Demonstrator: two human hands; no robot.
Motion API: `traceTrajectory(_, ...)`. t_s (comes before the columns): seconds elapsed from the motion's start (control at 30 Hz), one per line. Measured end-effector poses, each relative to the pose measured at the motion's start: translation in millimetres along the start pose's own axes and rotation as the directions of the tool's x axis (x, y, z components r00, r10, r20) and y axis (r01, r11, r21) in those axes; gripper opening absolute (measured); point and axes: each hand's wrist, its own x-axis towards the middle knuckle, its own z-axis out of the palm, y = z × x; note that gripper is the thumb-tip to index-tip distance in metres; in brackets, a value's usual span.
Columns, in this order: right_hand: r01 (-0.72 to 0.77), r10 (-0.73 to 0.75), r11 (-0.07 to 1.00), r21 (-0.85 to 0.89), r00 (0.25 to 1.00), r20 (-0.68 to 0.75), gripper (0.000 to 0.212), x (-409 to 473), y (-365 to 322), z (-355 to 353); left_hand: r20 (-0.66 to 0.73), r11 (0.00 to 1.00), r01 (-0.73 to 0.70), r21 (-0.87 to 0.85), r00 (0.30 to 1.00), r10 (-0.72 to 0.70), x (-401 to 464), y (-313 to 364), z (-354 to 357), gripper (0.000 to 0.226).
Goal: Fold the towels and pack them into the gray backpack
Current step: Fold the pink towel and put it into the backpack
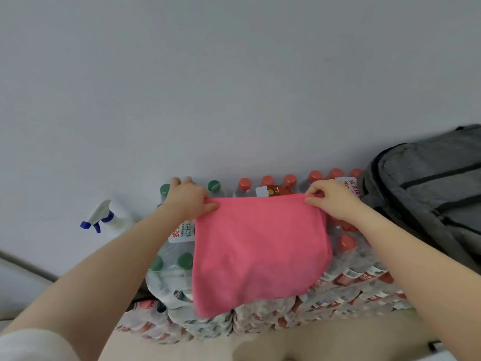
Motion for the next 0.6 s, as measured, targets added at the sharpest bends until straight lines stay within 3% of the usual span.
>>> traceTrajectory(0.1,-0.023,0.038,0.992,0.12,0.992,-0.12,0.006,-9.1,-3.6,6.2,-0.06,0.997,0.072,-0.008,0.996,-0.072,-3.2,4.0,-2.1,0.049)
traceTrajectory(0.17,-0.062,0.135,0.936,0.346,0.972,-0.192,0.004,-17.4,-8.5,6.0,-0.131,0.994,0.082,-0.075,0.987,-0.091,-7.4,6.1,-2.2,0.051)
traceTrajectory(0.27,-0.084,0.228,0.735,0.672,0.965,-0.128,0.019,-31.7,-9.4,0.0,-0.227,0.983,0.055,-0.173,0.969,-0.094,-21.4,-3.2,-2.8,0.059)
traceTrajectory(0.37,-0.091,0.23,0.631,0.77,0.97,-0.074,0.032,-42.2,-3.5,-7.0,-0.147,0.904,-0.111,-0.413,0.988,0.053,-36.9,-18.3,-2.5,0.069)
traceTrajectory(0.4,-0.095,0.235,0.623,0.777,0.969,-0.07,0.034,-45.8,-3.0,-9.0,-0.105,0.803,-0.145,-0.578,0.989,0.104,-43.3,-23.0,-3.1,0.068)
traceTrajectory(0.47,-0.099,0.258,0.602,0.793,0.963,-0.075,0.035,-53.0,-3.2,-11.5,-0.016,0.467,-0.085,-0.88,0.989,0.15,-61.1,-24.2,-8.9,0.046)
traceTrajectory(0.53,-0.101,0.257,0.589,0.802,0.964,-0.067,0.032,-63.6,-4.2,-12.6,-0.007,0.15,-0.033,-0.988,0.986,0.169,-77.7,-21.1,-13.9,0.031)
traceTrajectory(0.6,-0.105,0.245,0.616,0.781,0.967,-0.063,0.034,-74.0,-5.2,-13.7,-0.041,0.007,-0.042,-0.999,0.993,0.107,-93.6,-15.5,-17.3,0.025)
